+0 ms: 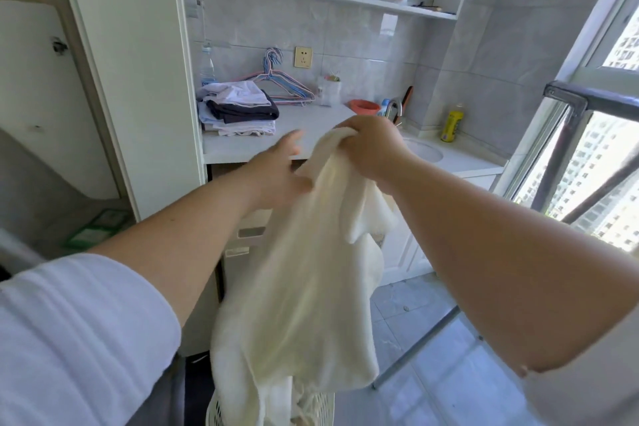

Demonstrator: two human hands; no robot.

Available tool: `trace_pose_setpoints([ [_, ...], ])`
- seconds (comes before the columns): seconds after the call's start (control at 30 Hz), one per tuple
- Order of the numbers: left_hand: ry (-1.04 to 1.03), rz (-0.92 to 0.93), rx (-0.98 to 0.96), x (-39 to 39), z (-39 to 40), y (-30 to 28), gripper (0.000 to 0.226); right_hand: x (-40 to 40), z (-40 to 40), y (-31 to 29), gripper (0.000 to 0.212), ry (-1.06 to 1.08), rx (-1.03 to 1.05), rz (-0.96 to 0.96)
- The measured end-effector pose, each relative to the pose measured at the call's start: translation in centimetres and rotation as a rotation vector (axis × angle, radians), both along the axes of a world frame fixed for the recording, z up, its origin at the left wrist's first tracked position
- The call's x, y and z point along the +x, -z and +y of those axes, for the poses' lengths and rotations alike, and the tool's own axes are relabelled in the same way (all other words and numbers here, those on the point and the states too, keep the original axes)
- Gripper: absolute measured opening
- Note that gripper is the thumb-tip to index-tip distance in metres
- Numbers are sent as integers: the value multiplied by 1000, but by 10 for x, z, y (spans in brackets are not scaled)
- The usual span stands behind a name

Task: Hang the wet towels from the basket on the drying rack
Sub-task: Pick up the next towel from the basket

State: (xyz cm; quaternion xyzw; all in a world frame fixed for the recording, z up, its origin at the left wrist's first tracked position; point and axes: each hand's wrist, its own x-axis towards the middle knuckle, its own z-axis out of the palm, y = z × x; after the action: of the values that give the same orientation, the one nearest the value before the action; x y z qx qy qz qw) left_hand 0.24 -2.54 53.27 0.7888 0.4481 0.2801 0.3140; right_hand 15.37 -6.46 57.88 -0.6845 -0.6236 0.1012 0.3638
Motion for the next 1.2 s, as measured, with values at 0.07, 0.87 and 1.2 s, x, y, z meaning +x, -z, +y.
trace_pose_setpoints([
  [0.07,91,-8,107,19,-7,-7,101,-13,3,2,36,-51,-32,-131],
  [0.87,-17,-227,-59,-8,13,-10,55,3,-3,13,35,91,-75,291],
  [1.2,-37,-360,137,15,4,-25,19,1,-4,8,23,-144,-13,379],
])
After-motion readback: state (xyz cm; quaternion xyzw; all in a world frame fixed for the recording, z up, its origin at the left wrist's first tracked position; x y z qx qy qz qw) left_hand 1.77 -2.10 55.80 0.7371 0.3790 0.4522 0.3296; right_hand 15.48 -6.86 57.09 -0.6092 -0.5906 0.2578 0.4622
